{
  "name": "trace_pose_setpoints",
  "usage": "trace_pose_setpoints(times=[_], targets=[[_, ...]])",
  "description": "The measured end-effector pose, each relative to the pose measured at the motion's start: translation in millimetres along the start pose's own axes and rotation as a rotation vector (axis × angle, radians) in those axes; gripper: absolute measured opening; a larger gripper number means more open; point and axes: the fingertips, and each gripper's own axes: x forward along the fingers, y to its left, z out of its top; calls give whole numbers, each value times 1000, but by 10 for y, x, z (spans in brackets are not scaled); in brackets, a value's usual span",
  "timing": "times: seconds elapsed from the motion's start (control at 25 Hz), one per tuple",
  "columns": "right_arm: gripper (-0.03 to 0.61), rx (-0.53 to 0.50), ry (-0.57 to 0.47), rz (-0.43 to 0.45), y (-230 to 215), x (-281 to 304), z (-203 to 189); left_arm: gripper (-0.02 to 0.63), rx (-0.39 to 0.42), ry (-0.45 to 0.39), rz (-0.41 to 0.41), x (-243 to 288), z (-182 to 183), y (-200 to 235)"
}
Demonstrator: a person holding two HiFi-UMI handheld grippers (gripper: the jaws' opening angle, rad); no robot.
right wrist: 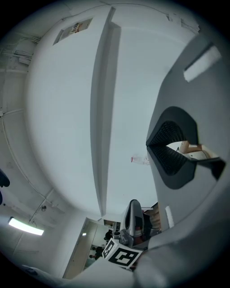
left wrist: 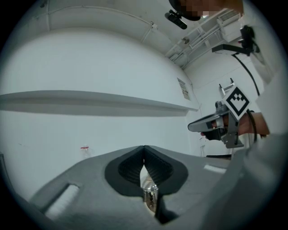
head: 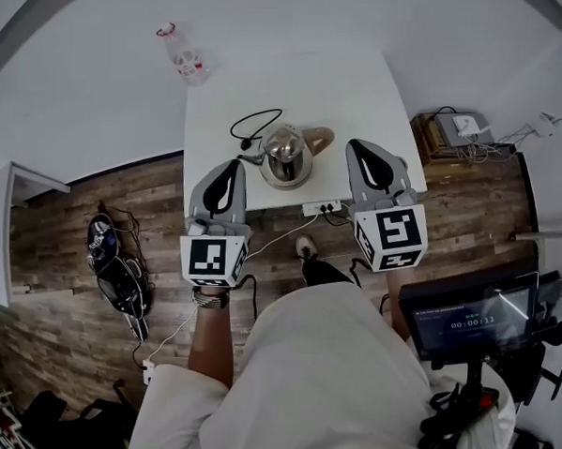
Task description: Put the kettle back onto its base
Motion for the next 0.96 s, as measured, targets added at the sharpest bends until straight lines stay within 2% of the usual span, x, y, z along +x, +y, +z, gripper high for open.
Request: trace_pose_setpoints(times=[0.48, 0.72, 0.96], targets=[[2, -33, -76, -26, 564, -1039, 267, 6, 60, -100, -35, -965, 537, -457], [2, -39, -95, -36, 815, -1563, 286, 6, 82, -108, -59, -1451, 621, -732], [2, -49, -109, -31, 921, -1733, 321, 6, 97, -113, -48, -1648, 690, -693]])
